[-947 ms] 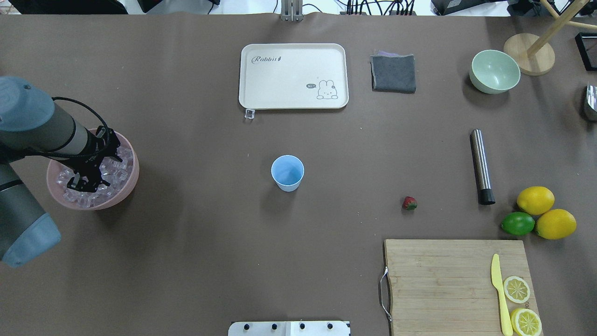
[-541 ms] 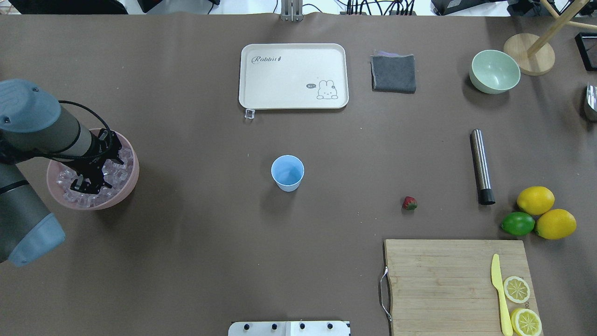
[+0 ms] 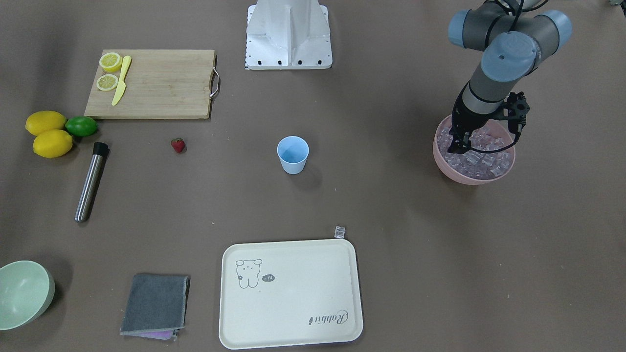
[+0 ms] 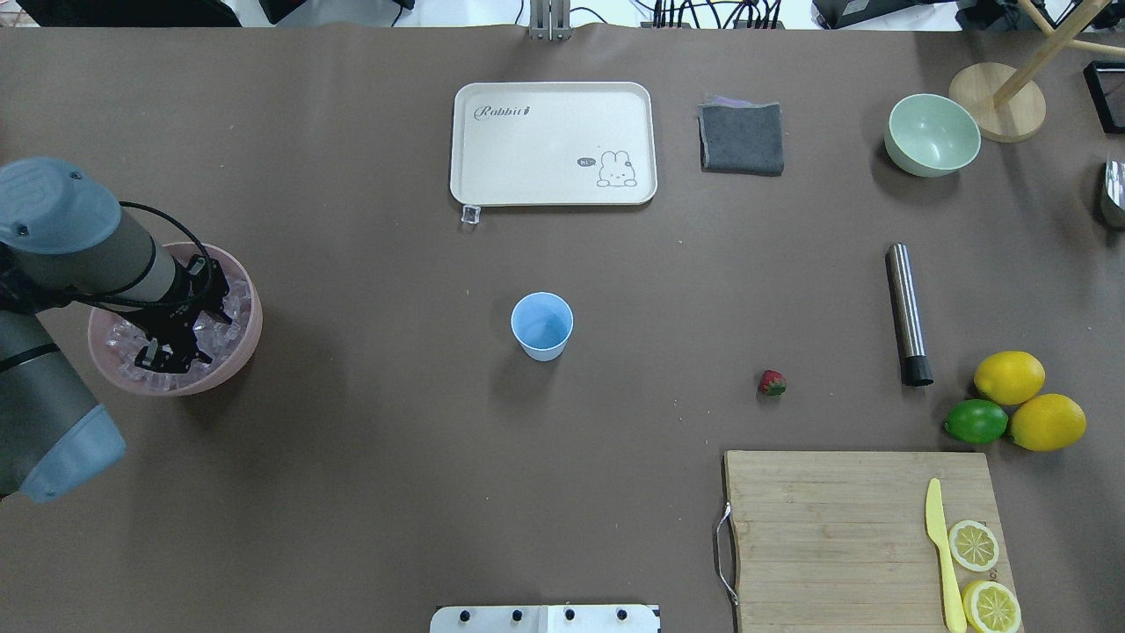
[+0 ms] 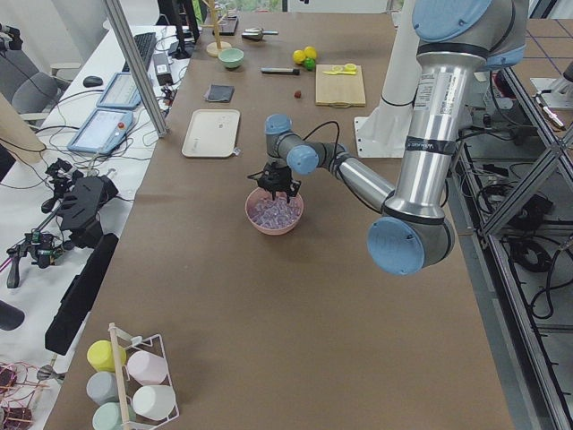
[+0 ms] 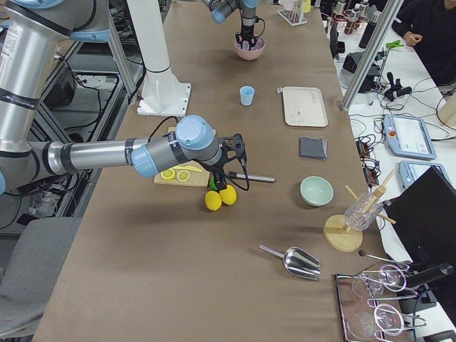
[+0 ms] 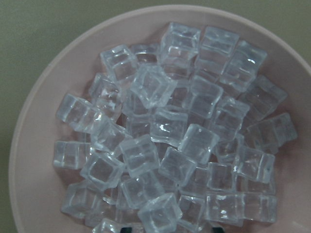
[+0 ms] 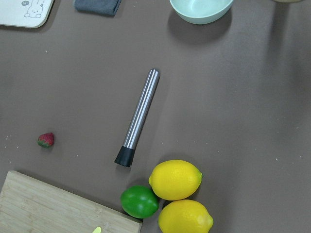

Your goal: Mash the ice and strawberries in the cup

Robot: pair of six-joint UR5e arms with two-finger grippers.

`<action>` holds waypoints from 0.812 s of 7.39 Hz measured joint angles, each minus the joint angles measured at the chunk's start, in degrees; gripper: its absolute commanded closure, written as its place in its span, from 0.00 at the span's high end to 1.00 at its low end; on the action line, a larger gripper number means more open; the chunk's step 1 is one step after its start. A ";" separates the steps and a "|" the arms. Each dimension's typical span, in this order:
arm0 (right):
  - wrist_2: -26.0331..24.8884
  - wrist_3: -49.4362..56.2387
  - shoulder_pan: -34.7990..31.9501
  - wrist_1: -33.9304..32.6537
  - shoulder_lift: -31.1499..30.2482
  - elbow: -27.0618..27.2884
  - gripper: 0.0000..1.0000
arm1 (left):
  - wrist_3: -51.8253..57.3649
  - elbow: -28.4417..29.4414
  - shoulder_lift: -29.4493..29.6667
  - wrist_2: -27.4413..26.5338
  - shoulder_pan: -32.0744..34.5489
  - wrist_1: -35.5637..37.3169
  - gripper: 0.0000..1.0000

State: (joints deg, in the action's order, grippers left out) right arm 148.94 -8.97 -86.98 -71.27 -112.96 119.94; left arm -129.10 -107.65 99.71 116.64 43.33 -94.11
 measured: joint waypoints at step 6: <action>0.11 0.00 0.01 0.01 -0.14 0.11 1.00 | 0.68 -0.73 -0.27 0.95 0.89 0.85 0.00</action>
State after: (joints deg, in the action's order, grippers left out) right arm 149.05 -8.97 -86.97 -71.27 -113.10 120.04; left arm -128.41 -108.39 99.44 117.59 44.22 -93.26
